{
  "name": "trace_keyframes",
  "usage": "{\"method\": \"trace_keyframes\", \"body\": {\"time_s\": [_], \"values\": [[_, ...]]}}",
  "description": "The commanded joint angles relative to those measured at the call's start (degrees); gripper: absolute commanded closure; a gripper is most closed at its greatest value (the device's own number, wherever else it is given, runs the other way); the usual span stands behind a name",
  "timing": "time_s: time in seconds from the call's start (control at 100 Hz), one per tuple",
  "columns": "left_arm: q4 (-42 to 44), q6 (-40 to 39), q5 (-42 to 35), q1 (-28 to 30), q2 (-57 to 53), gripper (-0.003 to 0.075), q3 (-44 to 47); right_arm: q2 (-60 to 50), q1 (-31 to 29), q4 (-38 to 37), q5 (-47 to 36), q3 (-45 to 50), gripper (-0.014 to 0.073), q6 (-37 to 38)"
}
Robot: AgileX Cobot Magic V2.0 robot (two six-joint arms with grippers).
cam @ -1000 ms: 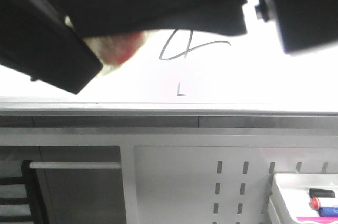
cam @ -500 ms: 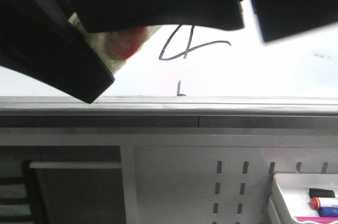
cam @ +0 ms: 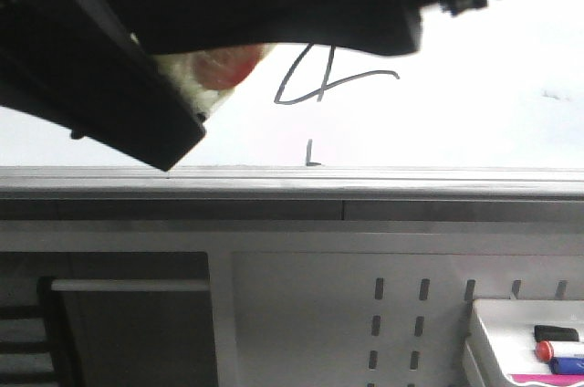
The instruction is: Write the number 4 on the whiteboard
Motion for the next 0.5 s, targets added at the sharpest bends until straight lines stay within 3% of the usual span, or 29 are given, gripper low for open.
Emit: {"method": "trace_keyframes", "body": {"time_s": [0.0, 0.2, 0.33, 0.43, 0.49], "values": [[-2.51, -1.20, -2.21, 0.17, -0.89, 0.0741, -1.67, -3.34, 0.14, 3.49, -2.40, -2.10, 0.0071, -0.40], [-8.20, -1.46, -7.31, 3.23, -0.89, 0.0741, 1.53, -10.70, 0.14, 3.49, -8.80, -2.10, 0.0072, -0.40], [-18.61, -1.46, -17.14, 4.25, -0.89, 0.0741, 5.61, -15.04, 0.14, 3.49, -11.65, -2.10, 0.0076, 0.94], [-25.58, -1.46, -27.21, 3.61, -0.80, 0.0741, 8.39, -17.18, 0.14, 3.49, -15.11, -2.10, 0.0147, 3.15], [-29.65, -1.46, -34.14, 2.97, -0.67, 0.0741, 9.30, -17.89, 0.14, 3.49, -18.28, -2.10, 0.0236, 3.55]]}}
